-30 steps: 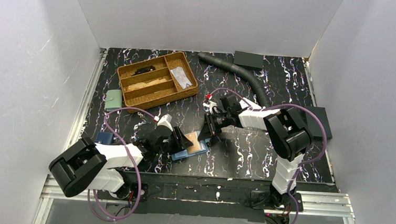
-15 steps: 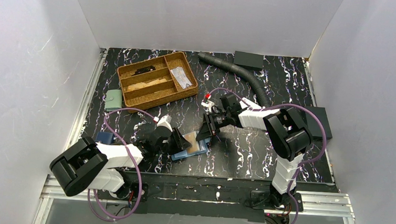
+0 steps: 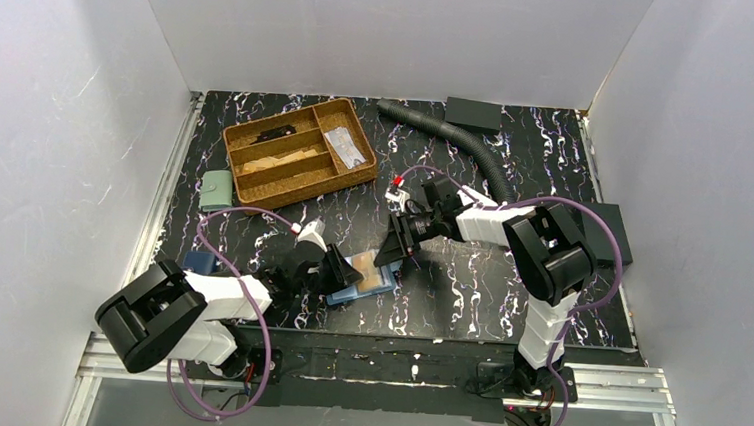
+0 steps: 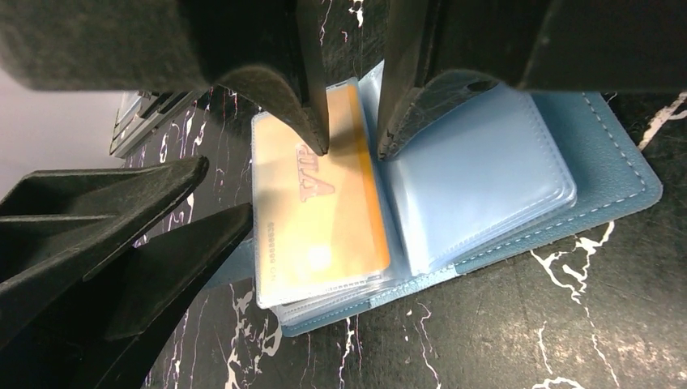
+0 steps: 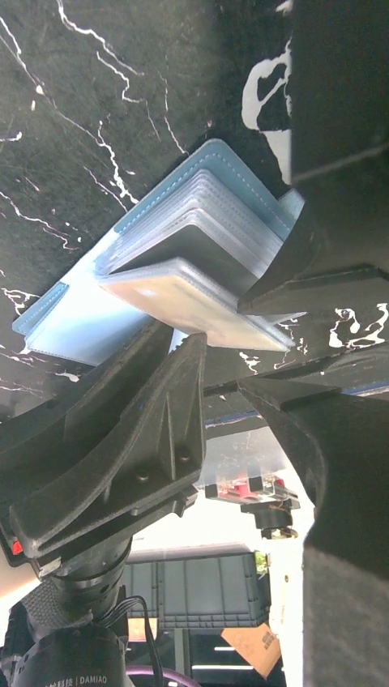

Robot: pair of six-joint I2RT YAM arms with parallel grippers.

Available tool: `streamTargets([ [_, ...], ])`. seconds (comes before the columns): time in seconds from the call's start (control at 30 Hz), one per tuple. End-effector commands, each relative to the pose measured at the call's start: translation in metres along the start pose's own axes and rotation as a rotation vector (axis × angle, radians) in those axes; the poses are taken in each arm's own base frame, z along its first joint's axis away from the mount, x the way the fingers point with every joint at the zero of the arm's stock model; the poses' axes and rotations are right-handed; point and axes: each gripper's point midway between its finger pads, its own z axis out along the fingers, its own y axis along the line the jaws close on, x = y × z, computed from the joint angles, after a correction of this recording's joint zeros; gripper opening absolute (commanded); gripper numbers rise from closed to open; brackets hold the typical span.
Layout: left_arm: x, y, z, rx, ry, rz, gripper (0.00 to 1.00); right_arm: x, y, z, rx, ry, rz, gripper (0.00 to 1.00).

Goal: Take the credit cards out of the card holder
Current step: Remove the credit card from the card holder.

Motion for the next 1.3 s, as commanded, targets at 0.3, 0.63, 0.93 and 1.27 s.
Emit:
streamTargets([
  [0.3, 0.028, 0.045, 0.005, -0.113, 0.104, -0.019, 0.1, -0.011, 0.007, -0.005, -0.01, -0.012, -0.07, 0.41],
  [0.63, 0.031, 0.059, 0.004, -0.15, 0.1, -0.043, 0.05, -0.014, -0.005, -0.01, 0.089, -0.016, -0.084, 0.42],
  [0.93, 0.035, 0.064, 0.007, -0.165, 0.113, -0.048, 0.05, -0.021, -0.003, -0.021, 0.134, -0.046, -0.123, 0.44],
  [1.27, 0.036, 0.064, 0.008, -0.164, 0.117, -0.051, 0.04, -0.016, -0.012, -0.02, 0.149, -0.029, -0.093, 0.45],
])
